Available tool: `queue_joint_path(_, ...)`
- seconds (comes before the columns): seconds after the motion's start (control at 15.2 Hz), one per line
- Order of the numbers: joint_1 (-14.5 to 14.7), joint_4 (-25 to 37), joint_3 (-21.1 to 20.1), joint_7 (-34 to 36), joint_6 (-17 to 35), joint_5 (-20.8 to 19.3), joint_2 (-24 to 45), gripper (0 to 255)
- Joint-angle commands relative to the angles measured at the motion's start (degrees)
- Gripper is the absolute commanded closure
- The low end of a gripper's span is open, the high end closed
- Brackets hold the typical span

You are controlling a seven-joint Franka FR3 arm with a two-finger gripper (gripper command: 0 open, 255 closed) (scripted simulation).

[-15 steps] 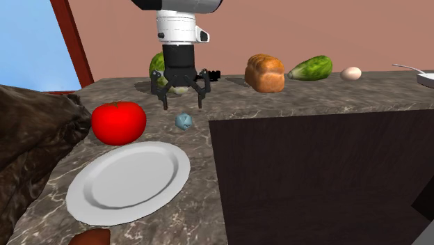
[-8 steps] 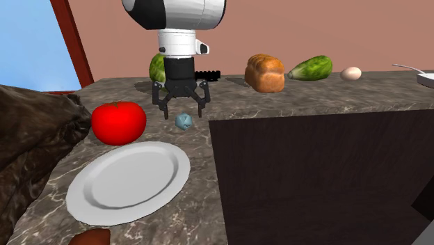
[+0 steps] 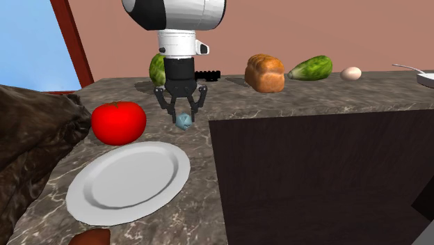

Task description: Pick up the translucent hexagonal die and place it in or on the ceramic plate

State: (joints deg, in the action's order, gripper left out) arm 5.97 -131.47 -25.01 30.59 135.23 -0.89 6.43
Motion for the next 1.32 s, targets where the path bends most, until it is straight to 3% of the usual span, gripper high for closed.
queue_joint_path(0.0,0.0,0.0,0.0,0.0,0.0,0.0,0.0,255)
queue_joint_path(0.4,0.0,0.0,0.0,0.0,0.0,0.0,0.0,255)
queue_joint_path(1.25,-0.4,3.6,-0.2,-2.4,-9.9,3.7,-6.9,255)
